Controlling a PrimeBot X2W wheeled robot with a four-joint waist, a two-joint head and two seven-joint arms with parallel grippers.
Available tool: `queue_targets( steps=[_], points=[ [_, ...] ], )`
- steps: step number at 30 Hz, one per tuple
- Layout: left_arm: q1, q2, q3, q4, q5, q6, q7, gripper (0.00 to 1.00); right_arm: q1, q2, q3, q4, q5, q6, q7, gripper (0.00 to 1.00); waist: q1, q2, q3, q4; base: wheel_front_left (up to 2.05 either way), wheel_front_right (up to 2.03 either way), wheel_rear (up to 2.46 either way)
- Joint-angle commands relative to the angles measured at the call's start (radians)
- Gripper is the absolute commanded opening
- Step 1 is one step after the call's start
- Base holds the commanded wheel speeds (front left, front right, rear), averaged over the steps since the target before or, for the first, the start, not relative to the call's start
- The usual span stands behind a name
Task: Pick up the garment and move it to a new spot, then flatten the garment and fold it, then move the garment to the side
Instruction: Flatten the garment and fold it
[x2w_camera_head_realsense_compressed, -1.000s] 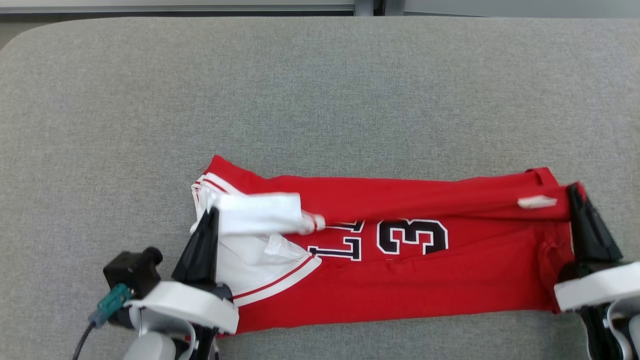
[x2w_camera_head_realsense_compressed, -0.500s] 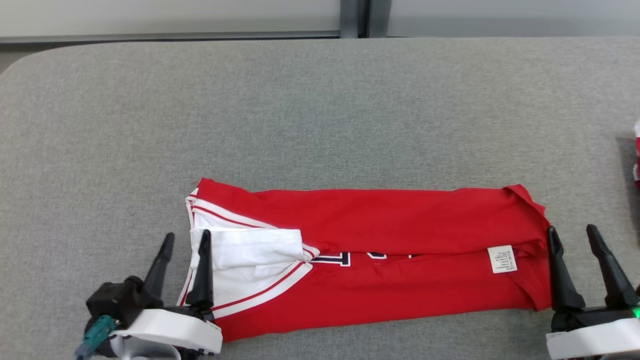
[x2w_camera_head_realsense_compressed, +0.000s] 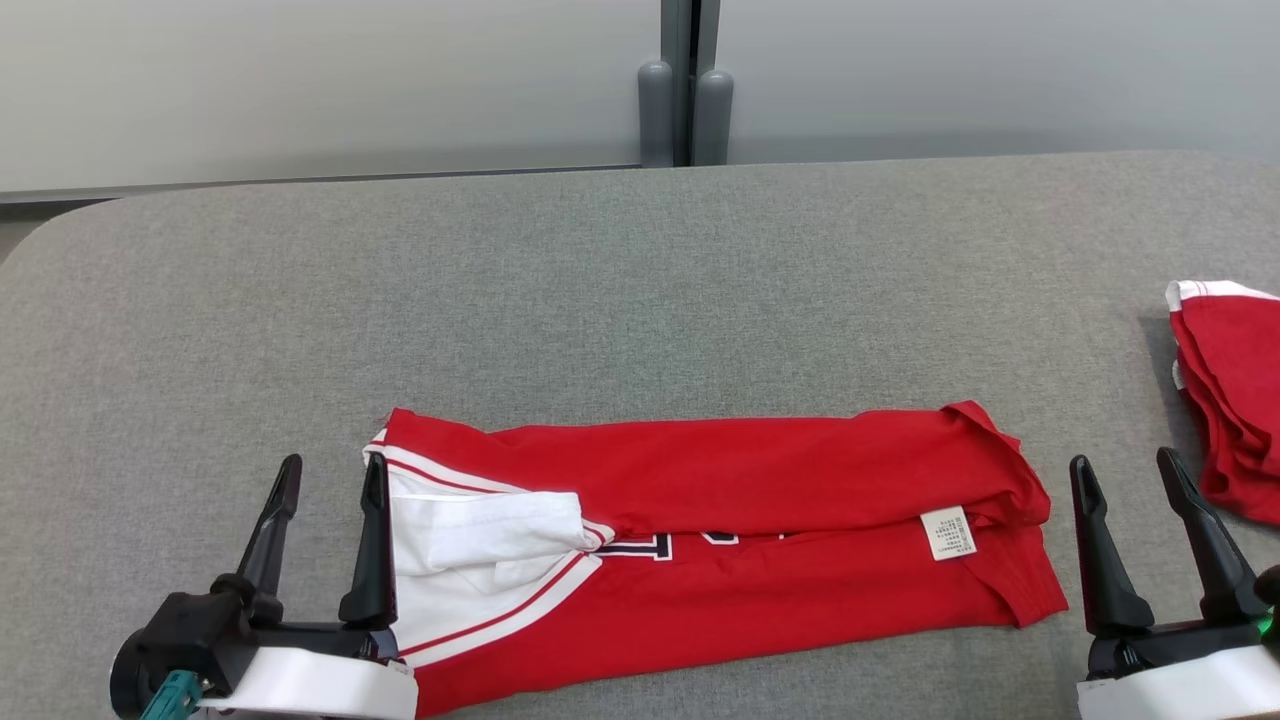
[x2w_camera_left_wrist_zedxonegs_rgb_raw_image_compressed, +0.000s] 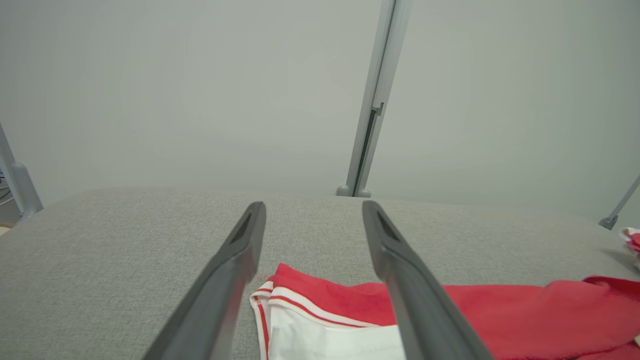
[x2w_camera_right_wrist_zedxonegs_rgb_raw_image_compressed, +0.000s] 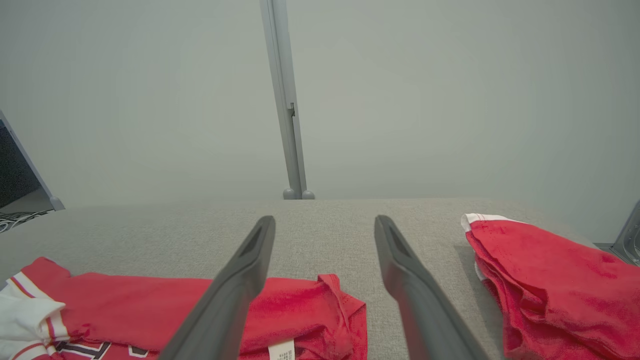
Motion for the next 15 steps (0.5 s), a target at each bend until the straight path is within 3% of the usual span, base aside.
queue_targets(
  steps=[1,15],
  points=[
    [0.011,0.006,0.003,-0.004,0.008,0.007,-0.004,1.00,0.012,-0.002,-0.002,0.004,0.006,0.000,0.005,1.00,0.0000,0.0000,-0.008,-0.006,0.00,0.00,0.00],
    [0.025,-0.005,-0.004,-0.008,0.020,0.011,-0.004,1.00,0.020,0.005,-0.009,0.004,0.007,0.000,0.008,1.00,0.0000,0.0000,-0.007,-0.004,0.00,0.00,0.00]
  ],
)
